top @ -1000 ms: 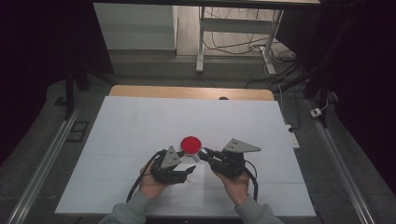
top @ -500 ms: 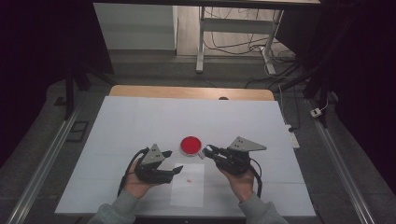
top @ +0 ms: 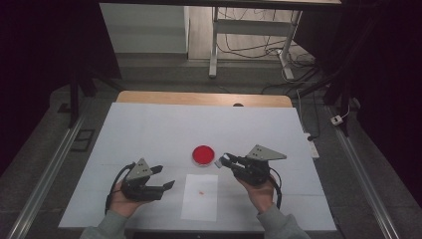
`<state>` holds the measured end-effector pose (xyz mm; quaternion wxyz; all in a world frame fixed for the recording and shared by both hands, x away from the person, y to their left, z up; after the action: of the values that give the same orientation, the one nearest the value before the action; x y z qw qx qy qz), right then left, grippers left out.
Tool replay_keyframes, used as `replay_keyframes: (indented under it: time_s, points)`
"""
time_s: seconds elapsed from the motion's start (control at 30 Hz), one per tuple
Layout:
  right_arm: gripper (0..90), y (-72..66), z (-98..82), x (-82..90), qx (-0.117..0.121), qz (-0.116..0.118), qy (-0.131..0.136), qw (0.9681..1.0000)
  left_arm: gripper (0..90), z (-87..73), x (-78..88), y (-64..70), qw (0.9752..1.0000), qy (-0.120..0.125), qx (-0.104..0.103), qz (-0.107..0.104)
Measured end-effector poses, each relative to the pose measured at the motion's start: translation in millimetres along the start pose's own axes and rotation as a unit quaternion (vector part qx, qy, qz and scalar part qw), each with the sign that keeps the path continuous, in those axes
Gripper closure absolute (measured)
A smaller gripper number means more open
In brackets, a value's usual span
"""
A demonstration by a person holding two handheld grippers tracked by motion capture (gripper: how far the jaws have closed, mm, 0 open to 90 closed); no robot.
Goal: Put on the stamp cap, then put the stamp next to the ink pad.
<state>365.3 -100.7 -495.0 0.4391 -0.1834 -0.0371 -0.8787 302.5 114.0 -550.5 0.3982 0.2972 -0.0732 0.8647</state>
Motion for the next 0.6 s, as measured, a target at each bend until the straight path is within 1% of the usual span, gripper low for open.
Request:
replay_keyframes:
  time_s: [0.17, 0.4, 0.6]
  points:
    - [75.2, 2.7, -0.4, 0.1, 0.002, -0.005, -0.001, 1.0000, 32.1, -6.0, 7.5, -2.7, 1.0000, 0.001, 0.005, 0.003]
    - [75.2, 6.3, -2.5, -0.9, 0.004, -0.010, -0.006, 0.9999, 32.1, -12.8, 14.0, -6.1, 0.9999, 0.001, 0.011, 0.008]
    - [75.1, 14.9, -7.0, -2.6, 0.006, -0.024, -0.014, 0.9996, 32.1, -24.4, 22.3, -12.5, 0.9997, -0.002, 0.021, 0.016]
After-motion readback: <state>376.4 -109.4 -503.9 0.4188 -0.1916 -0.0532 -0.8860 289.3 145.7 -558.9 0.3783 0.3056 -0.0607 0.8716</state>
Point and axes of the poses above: each handheld gripper's, and its own axes: x roughly backward along the jaws, z roughly out of its top, y roughly to its right, the point moved 10 cm from there along -x, roughly forward along the jaws, and after that the axes turned 3 degrees about -z, right-handed, at the moved point
